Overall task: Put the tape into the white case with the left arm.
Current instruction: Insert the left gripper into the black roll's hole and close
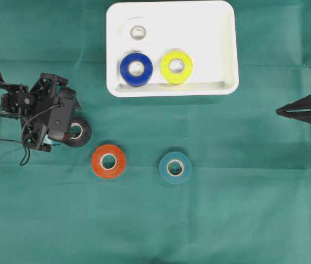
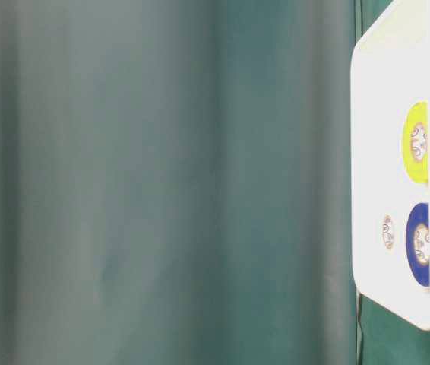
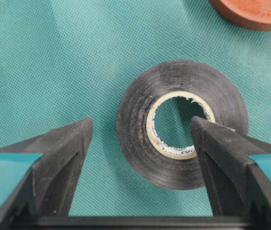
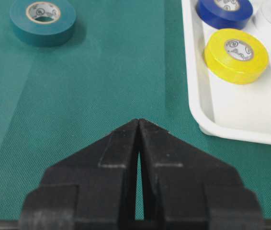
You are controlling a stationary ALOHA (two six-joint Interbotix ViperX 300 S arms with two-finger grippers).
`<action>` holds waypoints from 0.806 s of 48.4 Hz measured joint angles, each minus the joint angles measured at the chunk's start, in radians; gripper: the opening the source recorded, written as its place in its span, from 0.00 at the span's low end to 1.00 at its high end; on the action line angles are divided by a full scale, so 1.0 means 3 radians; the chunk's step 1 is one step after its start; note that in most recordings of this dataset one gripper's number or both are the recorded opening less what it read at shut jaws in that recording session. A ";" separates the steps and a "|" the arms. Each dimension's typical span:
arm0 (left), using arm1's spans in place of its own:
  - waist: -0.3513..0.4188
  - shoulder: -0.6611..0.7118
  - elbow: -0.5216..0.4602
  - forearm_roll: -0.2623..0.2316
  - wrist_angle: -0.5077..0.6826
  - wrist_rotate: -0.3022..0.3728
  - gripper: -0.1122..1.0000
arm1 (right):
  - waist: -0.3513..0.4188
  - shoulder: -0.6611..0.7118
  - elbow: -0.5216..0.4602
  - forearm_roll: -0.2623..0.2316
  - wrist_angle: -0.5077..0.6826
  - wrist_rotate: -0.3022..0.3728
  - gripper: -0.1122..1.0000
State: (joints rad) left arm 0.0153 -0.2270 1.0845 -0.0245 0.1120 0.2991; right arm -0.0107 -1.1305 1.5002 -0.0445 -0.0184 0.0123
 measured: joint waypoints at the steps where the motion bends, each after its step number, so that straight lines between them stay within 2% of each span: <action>1: 0.0000 0.0015 0.0000 0.0000 -0.0015 0.0000 0.83 | 0.0000 0.0000 0.0005 0.0000 0.0000 0.0000 0.02; 17: 0.0031 0.0133 0.0000 0.0000 -0.0199 0.0000 0.82 | 0.0000 0.0000 0.0000 0.0000 0.0000 0.0000 0.02; 26: 0.0036 0.0194 -0.0005 0.0000 -0.0220 0.0000 0.76 | 0.0000 0.0000 0.0005 0.0000 0.0000 0.0000 0.02; 31: 0.0041 0.0205 -0.0005 0.0000 -0.0225 0.0000 0.59 | 0.0000 0.0000 0.0005 0.0000 0.0000 0.0000 0.02; 36: 0.0046 0.0205 -0.0010 0.0005 -0.0225 0.0000 0.34 | 0.0000 0.0000 0.0005 0.0000 0.0000 0.0000 0.02; 39: 0.0046 0.0205 -0.0010 0.0005 -0.0220 -0.0005 0.30 | 0.0000 0.0000 0.0005 0.0000 0.0000 0.0000 0.02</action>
State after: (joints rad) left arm 0.0291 -0.1657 1.0815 -0.0230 0.0460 0.2976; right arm -0.0107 -1.1305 1.5018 -0.0445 -0.0184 0.0123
